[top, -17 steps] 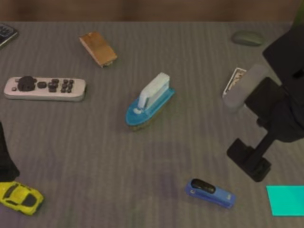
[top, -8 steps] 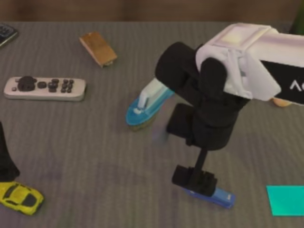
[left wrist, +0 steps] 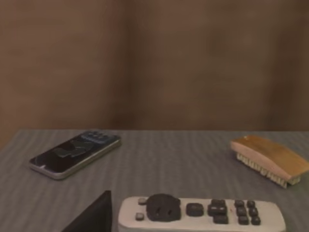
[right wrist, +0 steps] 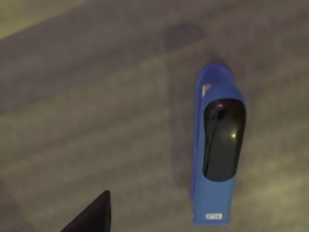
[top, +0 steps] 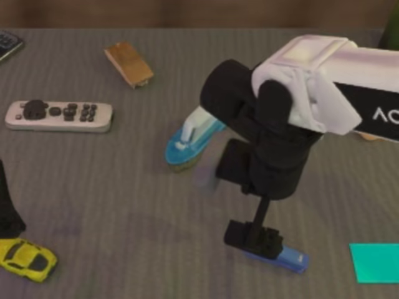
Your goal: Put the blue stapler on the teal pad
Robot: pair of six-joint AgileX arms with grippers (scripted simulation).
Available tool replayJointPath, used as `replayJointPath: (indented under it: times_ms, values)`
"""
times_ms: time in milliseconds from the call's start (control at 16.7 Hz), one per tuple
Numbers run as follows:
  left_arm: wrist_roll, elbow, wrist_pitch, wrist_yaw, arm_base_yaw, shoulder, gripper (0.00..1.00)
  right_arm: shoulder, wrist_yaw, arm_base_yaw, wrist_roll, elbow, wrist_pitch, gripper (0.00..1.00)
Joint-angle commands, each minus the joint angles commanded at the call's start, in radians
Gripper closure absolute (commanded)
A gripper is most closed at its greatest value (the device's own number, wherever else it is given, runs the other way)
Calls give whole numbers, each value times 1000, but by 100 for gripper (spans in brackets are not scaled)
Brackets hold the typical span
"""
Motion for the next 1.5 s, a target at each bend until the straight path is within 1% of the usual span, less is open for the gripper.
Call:
replayJointPath:
  times_ms: [120, 360, 480, 780, 1500]
  values:
    - [0, 0, 0, 0, 0, 0, 0, 21, 0, 2, 0, -39, 57, 0]
    - [0, 0, 0, 0, 0, 0, 0, 90, 1, 3, 3, -152, 254, 0]
    - [0, 0, 0, 0, 0, 0, 0, 119, 1, 5, 4, -197, 324, 0]
    - [0, 0, 0, 0, 0, 0, 0, 133, 1, 6, 5, -217, 351, 0]
    - [0, 0, 0, 0, 0, 0, 0, 133, 1, 6, 5, -217, 351, 90]
